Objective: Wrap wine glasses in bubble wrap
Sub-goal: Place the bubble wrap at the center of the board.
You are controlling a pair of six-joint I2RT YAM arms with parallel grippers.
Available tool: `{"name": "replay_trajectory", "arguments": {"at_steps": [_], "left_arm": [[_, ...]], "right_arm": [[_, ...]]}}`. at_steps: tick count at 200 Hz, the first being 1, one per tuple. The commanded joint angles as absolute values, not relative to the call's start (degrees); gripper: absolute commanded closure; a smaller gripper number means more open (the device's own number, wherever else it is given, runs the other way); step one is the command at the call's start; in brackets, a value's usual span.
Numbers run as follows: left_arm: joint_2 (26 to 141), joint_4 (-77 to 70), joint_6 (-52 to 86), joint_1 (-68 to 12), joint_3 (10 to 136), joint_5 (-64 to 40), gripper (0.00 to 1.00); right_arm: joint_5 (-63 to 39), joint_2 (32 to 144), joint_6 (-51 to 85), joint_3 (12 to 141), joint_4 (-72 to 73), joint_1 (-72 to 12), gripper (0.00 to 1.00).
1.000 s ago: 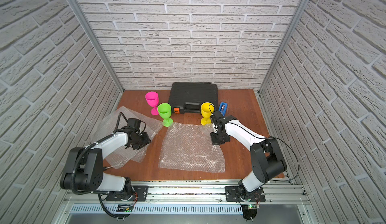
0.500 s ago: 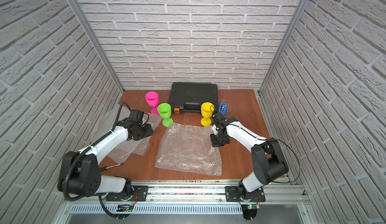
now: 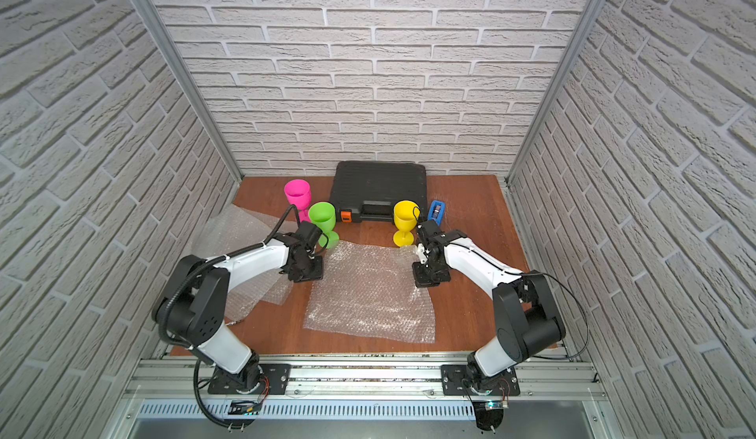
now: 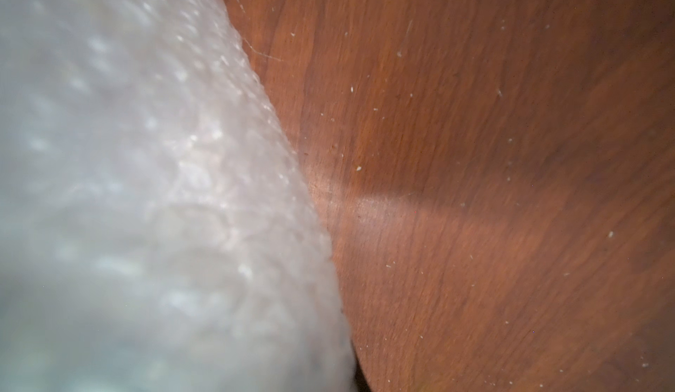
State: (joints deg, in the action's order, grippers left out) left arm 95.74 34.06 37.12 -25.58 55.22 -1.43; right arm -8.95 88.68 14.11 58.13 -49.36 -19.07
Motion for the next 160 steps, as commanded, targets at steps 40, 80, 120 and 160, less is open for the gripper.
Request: {"name": "replay_trajectory", "arguments": {"at_steps": [40,80,120,160], "left_arm": [[91.1,34.7,37.1,-25.5,54.4,-4.6,0.99],[83.3,37.5,38.4,-25.1,50.7,-3.5,1.00],[80.9,34.7,41.8,-25.7,45.4,-5.9,1.00],[79.2,34.3,43.3,-26.4,43.0,-5.7,1.00]], "right_arm": [[-10.0,85.5,14.6,56.2,-47.0,-18.7,0.98],[-4.4,86.8,15.0,55.7,-46.3,-18.2,0.98],[-1.9,91.4,15.2,56.5,-45.2,-17.8,0.97],[1.5,93.0,17.1,56.9,-45.3,-17.4,0.85]]}}
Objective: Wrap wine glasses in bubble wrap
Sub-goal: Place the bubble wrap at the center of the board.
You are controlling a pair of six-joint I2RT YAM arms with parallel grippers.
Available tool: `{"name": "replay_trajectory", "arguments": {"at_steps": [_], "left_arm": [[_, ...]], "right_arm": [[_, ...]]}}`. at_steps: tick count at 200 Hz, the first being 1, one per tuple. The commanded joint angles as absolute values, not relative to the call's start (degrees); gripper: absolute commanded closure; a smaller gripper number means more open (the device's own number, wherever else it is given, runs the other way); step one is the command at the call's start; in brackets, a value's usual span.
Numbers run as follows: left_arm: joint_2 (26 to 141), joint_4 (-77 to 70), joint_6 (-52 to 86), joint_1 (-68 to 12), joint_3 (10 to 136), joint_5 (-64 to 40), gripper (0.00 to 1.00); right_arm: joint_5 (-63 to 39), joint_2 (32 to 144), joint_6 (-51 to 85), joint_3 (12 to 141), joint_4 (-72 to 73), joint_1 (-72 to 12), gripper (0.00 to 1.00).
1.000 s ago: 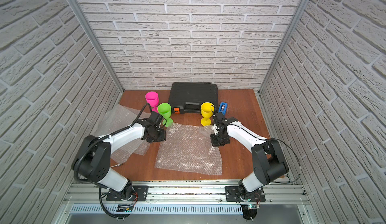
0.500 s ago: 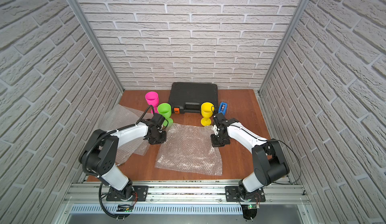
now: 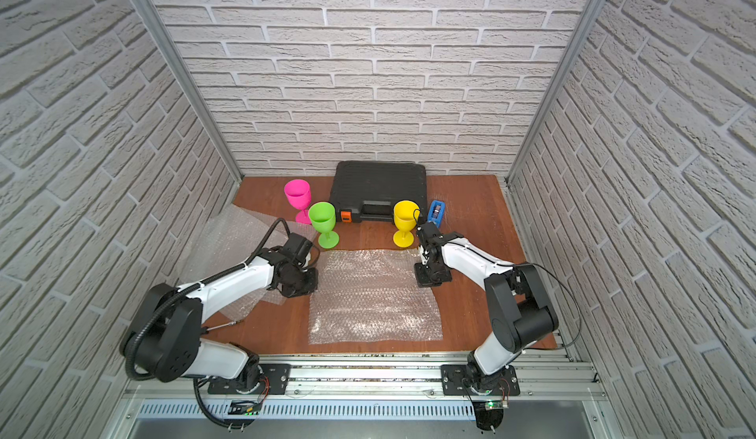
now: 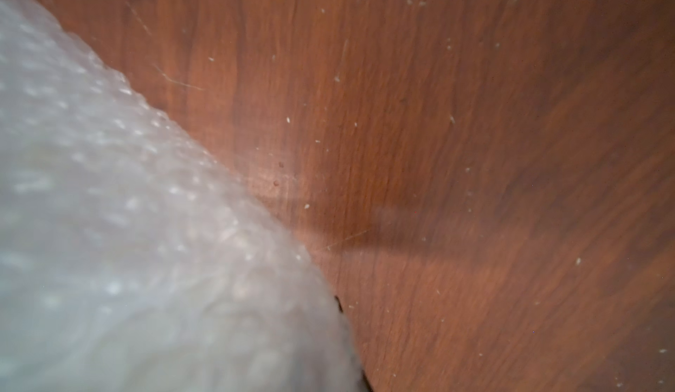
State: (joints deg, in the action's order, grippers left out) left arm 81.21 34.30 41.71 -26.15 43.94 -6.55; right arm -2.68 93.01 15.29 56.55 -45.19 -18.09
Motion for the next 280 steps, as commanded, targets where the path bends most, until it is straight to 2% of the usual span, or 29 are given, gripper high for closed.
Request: {"name": "replay_trajectory", "arguments": {"at_steps": [1,25,33,43,49,65,82,95,109,126,160,218,280], "left_arm": [[79.2,34.4,43.3,-26.4,43.0,-5.6,1.00],[79.9,34.9,42.5,-26.3,44.6,-2.8,1.00],[80.3,35.1,42.2,-26.3,45.5,-2.6,0.96],[81.0,35.8,41.8,-26.3,46.8,-2.0,0.85],[81.3,36.4,41.5,-26.4,47.6,-1.5,0.83],[80.8,38.1,40.6,-26.4,49.8,-0.1,0.82],[79.4,40.3,40.2,-26.5,52.0,2.1,0.71],[78.1,41.0,40.2,-26.5,53.2,2.8,0.65],[77.5,39.5,40.3,-26.8,54.0,1.4,0.63],[79.0,38.1,40.6,-27.2,55.4,-0.5,0.68],[84.6,33.8,40.6,-28.1,54.8,-1.0,0.73],[89.5,31.7,40.7,-27.5,49.2,-1.7,0.75],[91.1,26.7,44.2,-30.6,47.8,-8.6,0.74]], "right_arm": [[1.5,93.0,17.2,56.9,-45.3,-17.3,0.85],[2.9,92.2,19.2,56.5,-46.4,-17.2,0.74],[4.4,91.6,19.9,56.5,-47.3,-17.1,0.66],[6.6,90.7,20.8,56.8,-48.4,-16.8,0.57],[7.9,90.0,21.2,57.1,-49.3,-16.6,0.53],[10.8,87.4,22.3,58.1,-50.8,-16.2,0.49],[10.7,84.2,22.8,59.0,-50.7,-16.0,0.49],[6.2,81.8,23.1,58.8,-47.8,-15.9,0.51],[-2.3,80.1,23.7,57.3,-41.5,-15.4,0.60],[-11.8,80.2,26.0,55.5,-32.8,-14.6,0.72],[-22.3,87.2,29.8,54.6,-20.7,-12.3,0.83],[-28.8,100.3,34.6,53.1,-11.1,-6.7,0.91],[-25.9,101.6,32.4,52.1,-16.5,1.2,0.93]]}}
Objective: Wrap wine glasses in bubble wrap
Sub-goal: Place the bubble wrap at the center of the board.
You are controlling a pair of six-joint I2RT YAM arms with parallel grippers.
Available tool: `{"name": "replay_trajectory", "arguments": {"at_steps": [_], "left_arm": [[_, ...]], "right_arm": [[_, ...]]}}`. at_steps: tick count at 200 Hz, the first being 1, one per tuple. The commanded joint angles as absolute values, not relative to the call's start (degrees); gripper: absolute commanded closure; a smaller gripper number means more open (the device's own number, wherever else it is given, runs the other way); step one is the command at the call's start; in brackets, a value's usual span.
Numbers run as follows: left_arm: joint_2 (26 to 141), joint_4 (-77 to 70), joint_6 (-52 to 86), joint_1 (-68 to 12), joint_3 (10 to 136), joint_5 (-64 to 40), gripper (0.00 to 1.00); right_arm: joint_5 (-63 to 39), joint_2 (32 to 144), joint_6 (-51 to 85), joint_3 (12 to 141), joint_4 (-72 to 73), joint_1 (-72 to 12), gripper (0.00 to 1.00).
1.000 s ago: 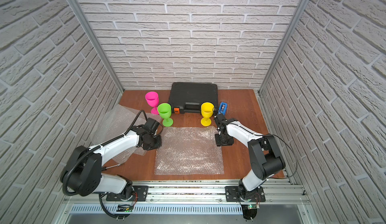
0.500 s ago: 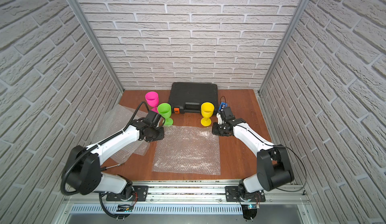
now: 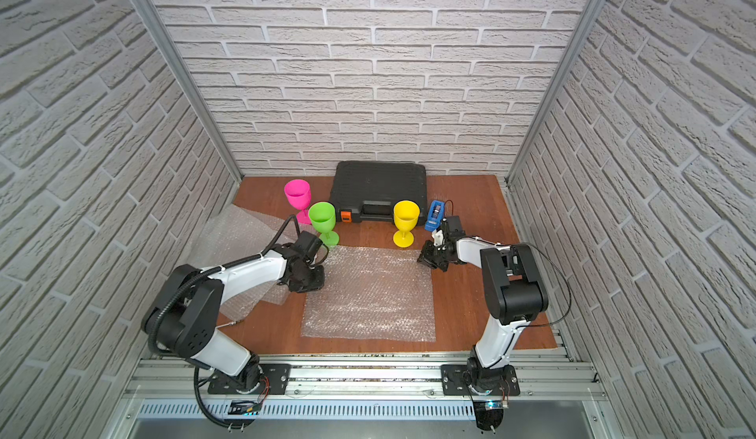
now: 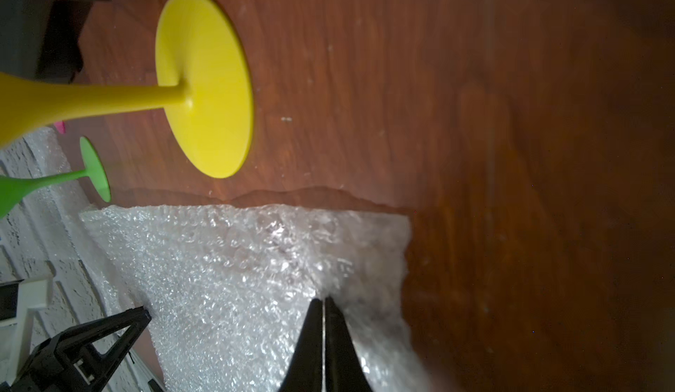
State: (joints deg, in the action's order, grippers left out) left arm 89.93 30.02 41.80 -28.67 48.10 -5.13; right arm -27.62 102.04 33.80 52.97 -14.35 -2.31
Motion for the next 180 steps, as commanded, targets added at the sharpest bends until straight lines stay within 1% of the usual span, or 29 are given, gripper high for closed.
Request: {"name": "replay_trajectory", "arguments": {"at_steps": [1,26,54,65,74,83,102,106,115,120,122,137,147,154,164,180], "left_arm": [[91.1,26.6,44.3,-30.7,47.9,-8.7,0.74],[93.1,24.4,47.0,-32.8,49.2,-10.8,0.74],[94.2,23.1,50.1,-35.8,50.5,-11.2,0.74],[94.2,23.8,50.7,-37.0,51.2,-10.5,0.74],[94.0,24.9,51.2,-37.7,51.6,-9.5,0.74],[93.3,25.9,51.5,-38.2,51.7,-8.4,0.74],[90.5,28.3,51.8,-38.4,51.5,-5.8,0.71],[89.8,28.8,51.6,-38.4,51.6,-5.2,0.69],[88.4,29.6,51.2,-38.0,51.6,-4.4,0.66],[87.7,30.0,50.8,-37.6,51.7,-4.3,0.63],[87.4,30.1,50.8,-37.4,51.7,-4.3,0.62],[85.4,30.7,49.6,-36.2,52.0,-4.8,0.54],[84.1,31.2,48.8,-35.4,52.4,-4.9,0.45],[83.4,31.4,48.3,-34.8,52.5,-5.0,0.40],[82.5,31.6,47.6,-34.1,52.7,-5.3,0.35],[81.4,31.9,46.8,-32.8,52.6,-5.6,0.31]], "right_arm": [[-25.9,101.6,32.2,52.1,-16.7,1.4,0.93],[-26.2,101.5,29.5,53.0,-18.8,4.5,0.93],[-25.2,100.4,26.9,54.9,-21.2,6.0,0.92],[-24.6,99.4,26.1,55.6,-21.9,6.1,0.90],[-24.6,98.1,25.4,55.8,-22.1,6.1,0.86],[-25.8,96.5,24.5,55.6,-21.4,6.0,0.79],[-27.3,91.8,22.6,54.7,-20.2,5.2,0.55],[-27.2,90.7,22.3,54.4,-20.0,5.0,0.49],[-27.1,88.4,21.7,53.9,-19.3,4.4,0.39],[-27.4,87.1,21.4,53.4,-18.6,4.3,0.28],[-27.5,86.7,21.3,53.1,-18.2,4.2,0.25],[-27.6,83.4,20.9,51.8,-16.1,3.4,0.09],[-27.4,81.9,20.5,51.3,-15.0,2.7,0.04],[-27.1,81.1,20.4,51.1,-14.5,2.1,0.01],[-26.1,79.9,20.1,50.7,-13.2,1.3,0.00],[-24.6,78.7,18.3,50.5,-11.1,-1.0,0.00]]}}
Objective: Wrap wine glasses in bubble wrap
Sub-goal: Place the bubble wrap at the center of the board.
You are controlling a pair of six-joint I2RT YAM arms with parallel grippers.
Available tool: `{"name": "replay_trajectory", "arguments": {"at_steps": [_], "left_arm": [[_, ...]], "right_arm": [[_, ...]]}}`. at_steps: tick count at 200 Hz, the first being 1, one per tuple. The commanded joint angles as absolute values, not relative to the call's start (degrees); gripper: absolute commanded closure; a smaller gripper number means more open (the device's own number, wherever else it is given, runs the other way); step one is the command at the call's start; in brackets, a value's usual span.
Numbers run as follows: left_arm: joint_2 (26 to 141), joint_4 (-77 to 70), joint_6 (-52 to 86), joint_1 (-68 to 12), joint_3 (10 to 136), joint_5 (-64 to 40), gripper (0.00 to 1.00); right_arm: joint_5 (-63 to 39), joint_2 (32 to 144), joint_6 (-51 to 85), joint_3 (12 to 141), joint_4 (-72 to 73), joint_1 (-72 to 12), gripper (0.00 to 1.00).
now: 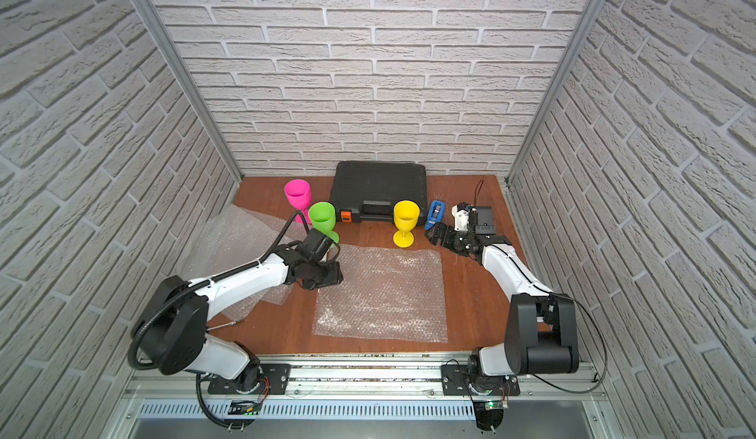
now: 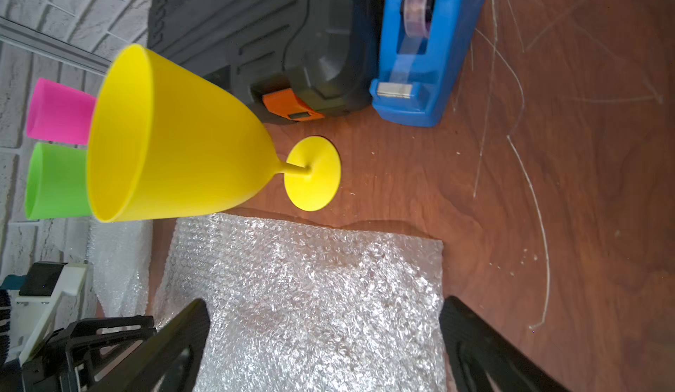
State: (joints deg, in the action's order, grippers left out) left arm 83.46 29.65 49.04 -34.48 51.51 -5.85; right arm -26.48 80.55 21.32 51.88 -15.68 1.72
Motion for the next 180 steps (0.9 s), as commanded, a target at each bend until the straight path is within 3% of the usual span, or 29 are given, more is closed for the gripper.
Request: {"name": "replay_trajectory", "arguments": {"at_steps": [1,22,38,61,79,113,150,180], "left_arm": [[81.4,31.8,46.8,-32.8,52.6,-5.5,0.31],[81.0,32.2,45.5,-31.6,51.8,-5.5,0.30],[81.9,31.8,44.1,-31.4,51.2,-6.6,0.37],[82.0,24.9,43.3,-30.7,48.3,-12.9,0.59],[82.5,22.5,44.0,-30.6,47.1,-13.8,0.69],[85.2,22.5,44.3,-30.9,47.0,-14.1,0.70],[83.9,24.6,44.1,-30.9,47.0,-11.4,0.70],[81.6,26.1,44.2,-30.5,47.0,-8.2,0.67]], "right_arm": [[-24.5,78.7,18.1,50.4,-11.0,-1.2,0.00],[-22.4,77.6,15.9,49.1,-6.9,-4.4,0.02],[-20.5,77.1,16.0,48.4,-5.1,-5.8,0.04],[-21.1,77.6,16.7,48.9,-5.6,-7.0,0.05],[-21.1,78.6,19.4,50.5,-11.0,-7.6,0.08],[-28.2,78.9,30.7,46.9,-15.3,-8.0,0.15],[-34.1,76.6,35.7,40.8,-18.6,-9.8,0.15],[-31.9,76.3,35.2,37.7,-23.0,-10.0,0.15]]}}
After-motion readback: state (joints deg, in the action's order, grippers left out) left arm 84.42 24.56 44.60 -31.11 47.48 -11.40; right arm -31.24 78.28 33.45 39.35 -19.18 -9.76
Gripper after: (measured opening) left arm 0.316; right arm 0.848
